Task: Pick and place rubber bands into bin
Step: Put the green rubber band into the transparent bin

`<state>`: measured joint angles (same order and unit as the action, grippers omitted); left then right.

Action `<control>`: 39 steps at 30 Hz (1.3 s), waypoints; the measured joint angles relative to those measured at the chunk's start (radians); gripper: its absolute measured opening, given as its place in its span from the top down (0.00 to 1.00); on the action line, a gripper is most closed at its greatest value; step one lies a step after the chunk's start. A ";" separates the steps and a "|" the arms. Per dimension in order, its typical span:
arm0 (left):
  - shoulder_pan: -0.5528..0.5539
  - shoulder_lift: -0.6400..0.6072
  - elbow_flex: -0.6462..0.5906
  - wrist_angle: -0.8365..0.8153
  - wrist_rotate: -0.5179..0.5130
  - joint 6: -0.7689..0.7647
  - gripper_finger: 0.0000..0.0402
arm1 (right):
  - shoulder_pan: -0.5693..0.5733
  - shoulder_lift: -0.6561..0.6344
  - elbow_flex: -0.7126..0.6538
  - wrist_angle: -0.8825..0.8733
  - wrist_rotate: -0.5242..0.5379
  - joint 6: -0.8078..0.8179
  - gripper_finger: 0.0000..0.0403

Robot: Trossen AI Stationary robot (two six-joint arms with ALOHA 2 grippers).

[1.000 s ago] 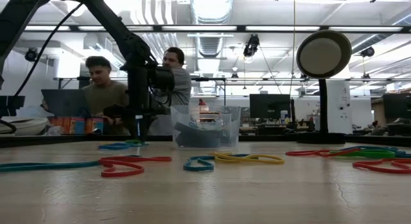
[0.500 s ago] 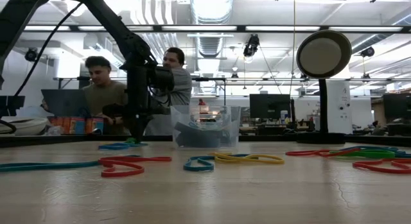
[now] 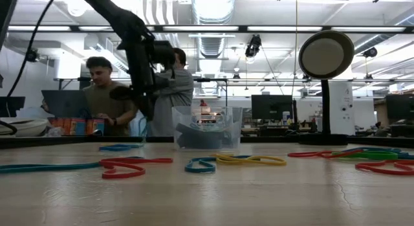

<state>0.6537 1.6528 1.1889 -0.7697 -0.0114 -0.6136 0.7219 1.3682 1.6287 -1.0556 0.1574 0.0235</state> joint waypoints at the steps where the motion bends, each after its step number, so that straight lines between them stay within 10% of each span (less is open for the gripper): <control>1: 0.000 -0.011 0.000 0.002 0.007 0.000 1.00 | 0.000 0.000 0.000 0.001 0.000 0.000 0.83; 11: -0.055 0.005 -0.033 -0.031 0.257 0.051 1.00 | 0.000 0.000 0.000 0.020 0.000 -0.001 0.83; 39: -0.580 0.001 -0.032 -0.053 0.243 -0.008 1.00 | 0.000 0.000 0.000 0.071 0.002 -0.060 0.83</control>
<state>0.0738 1.6543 1.1568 -0.8223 0.2316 -0.6216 0.7219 1.3685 1.6287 -0.9850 0.1592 -0.0369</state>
